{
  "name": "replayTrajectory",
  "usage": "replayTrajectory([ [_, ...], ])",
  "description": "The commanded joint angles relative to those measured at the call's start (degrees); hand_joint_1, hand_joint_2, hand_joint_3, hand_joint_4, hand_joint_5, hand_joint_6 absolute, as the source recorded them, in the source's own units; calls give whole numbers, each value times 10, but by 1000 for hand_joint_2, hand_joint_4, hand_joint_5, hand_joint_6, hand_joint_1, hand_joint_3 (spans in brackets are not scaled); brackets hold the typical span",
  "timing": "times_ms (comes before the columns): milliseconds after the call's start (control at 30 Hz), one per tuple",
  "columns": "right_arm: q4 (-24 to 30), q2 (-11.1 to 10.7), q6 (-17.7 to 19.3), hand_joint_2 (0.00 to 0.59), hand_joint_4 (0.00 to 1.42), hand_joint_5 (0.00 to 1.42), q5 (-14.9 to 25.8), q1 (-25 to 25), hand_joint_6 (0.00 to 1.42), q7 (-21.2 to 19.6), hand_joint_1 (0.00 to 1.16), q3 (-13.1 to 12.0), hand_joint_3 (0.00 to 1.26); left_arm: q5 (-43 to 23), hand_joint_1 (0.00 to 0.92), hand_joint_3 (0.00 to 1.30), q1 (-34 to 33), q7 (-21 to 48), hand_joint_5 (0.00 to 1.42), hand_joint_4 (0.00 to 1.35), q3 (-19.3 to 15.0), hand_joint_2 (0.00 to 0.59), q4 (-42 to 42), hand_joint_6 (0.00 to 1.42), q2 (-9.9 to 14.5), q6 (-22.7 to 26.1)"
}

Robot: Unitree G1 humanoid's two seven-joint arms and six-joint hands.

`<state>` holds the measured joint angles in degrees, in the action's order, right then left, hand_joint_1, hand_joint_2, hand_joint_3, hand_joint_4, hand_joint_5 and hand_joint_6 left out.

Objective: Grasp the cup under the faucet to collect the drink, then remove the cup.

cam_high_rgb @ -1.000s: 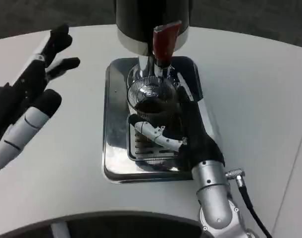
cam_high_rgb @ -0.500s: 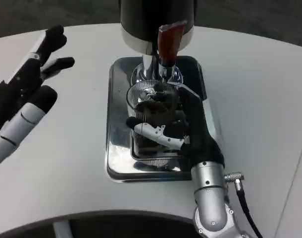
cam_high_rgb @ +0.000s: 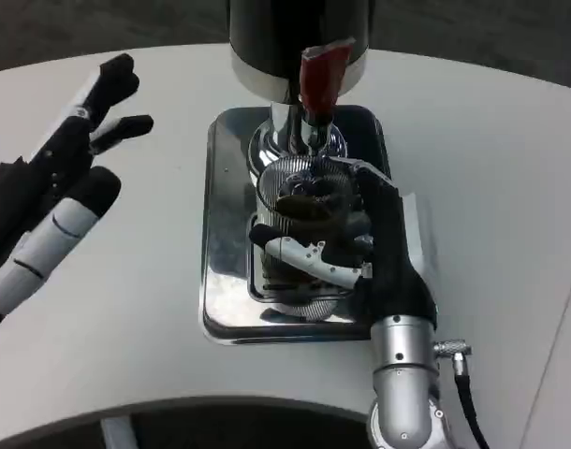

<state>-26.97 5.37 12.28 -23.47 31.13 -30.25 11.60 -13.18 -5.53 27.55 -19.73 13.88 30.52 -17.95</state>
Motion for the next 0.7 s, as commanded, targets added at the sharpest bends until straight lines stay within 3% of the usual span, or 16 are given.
replayTrajectory([
  [33,30,4,16,78,876,950,-18,-18,1288,-15,1119,8,691,1,0,17,4,-1,118,0,4,206,0,42,1,5],
  [233,73,4,12,70,887,950,-31,-44,1297,-10,1122,12,703,4,0,17,7,-1,107,0,8,208,2,27,1,5],
  [567,170,-7,-16,78,887,941,-49,-104,1307,50,1127,31,697,17,0,0,20,1,62,0,9,207,8,1,7,3],
  [700,199,-7,-24,83,887,939,-49,-126,1309,67,1133,37,697,51,0,0,34,-4,1,0,1,201,13,0,18,-6],
])
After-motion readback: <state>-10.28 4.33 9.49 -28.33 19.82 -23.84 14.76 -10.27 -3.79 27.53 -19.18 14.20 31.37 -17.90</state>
